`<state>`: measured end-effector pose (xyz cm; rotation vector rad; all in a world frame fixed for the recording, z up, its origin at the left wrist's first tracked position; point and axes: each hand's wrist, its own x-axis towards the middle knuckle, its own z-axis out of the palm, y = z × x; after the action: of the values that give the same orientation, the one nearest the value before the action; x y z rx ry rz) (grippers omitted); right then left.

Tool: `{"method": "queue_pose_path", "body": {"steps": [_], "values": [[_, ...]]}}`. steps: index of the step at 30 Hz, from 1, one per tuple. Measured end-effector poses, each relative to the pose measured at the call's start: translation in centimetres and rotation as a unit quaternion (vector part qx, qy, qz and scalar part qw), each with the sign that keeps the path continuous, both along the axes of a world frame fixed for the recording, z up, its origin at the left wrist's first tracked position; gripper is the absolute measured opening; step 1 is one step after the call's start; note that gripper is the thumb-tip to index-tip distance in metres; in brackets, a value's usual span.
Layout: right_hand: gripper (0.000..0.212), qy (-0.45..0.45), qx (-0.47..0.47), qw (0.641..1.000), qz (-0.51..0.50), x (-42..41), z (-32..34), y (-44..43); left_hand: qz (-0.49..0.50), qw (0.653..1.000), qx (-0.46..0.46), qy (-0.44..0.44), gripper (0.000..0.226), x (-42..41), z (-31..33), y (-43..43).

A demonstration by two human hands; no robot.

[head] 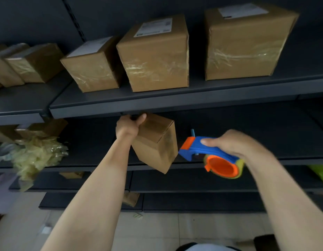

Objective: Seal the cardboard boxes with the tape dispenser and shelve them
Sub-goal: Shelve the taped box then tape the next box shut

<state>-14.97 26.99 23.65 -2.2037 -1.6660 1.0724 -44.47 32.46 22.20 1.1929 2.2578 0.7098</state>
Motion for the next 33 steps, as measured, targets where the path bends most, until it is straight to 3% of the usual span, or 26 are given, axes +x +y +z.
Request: {"method": "queue_pose_path", "body": {"steps": [3, 5, 7, 9, 11, 15, 17, 20, 24, 28, 33], "values": [[0.055, 0.029, -0.01, 0.999, 0.012, -3.6, -2.9, 0.4, -0.037, 0.985, 0.075, 0.151, 0.053, 0.7, -0.2, -0.9], [0.058, 0.034, -0.004, 0.999, 0.013, -4.8, -3.6, 0.7, -0.081, 0.97, 0.119, 0.195, 0.037, 1.5, -0.2, -1.7], [0.058, 0.032, 0.007, 0.999, 0.016, -5.0, -3.7, 1.0, -0.121, 0.966, 0.102, 0.205, 0.046, 2.4, -0.2, -2.5], [0.057, 0.035, 0.007, 0.999, 0.017, -5.2, -3.7, 1.1, -0.156, 0.96, 0.04, 0.227, 0.077, 3.4, -0.3, -3.2], [0.057, 0.035, 0.004, 0.999, 0.017, -5.3, -3.7, 1.0, -0.171, 0.956, -0.001, 0.237, 0.094, 4.4, -0.2, -3.7], [0.057, 0.037, 0.009, 0.999, 0.02, -5.0, -3.3, 0.6, -0.192, 0.944, 0.035, 0.265, 0.069, 5.6, 0.2, -4.5], [0.059, 0.036, 0.021, 0.999, 0.024, -4.5, -2.7, 0.5, -0.193, 0.949, 0.07, 0.241, 0.053, 5.6, 0.9, -5.0], [0.061, 0.032, 0.045, 0.998, 0.032, -3.7, -0.8, 0.7, -0.166, 0.974, 0.106, 0.115, 0.04, 4.4, 2.4, -5.0], [0.057, -0.005, 0.095, 0.994, 0.052, -4.1, 1.3, 0.8, -0.167, 0.983, 0.075, -0.028, 0.03, 2.5, 2.3, -4.7], [0.051, -0.033, 0.1, 0.991, 0.077, -6.7, 1.7, 0.9, -0.103, 0.991, 0.058, -0.065, 0.034, 1.3, -1.0, -4.4], [0.048, -0.066, 0.089, 0.989, 0.094, -9.5, 1.0, 1.6, -0.044, 0.997, 0.038, -0.05, 0.037, 1.5, -5.6, -3.7]]}}
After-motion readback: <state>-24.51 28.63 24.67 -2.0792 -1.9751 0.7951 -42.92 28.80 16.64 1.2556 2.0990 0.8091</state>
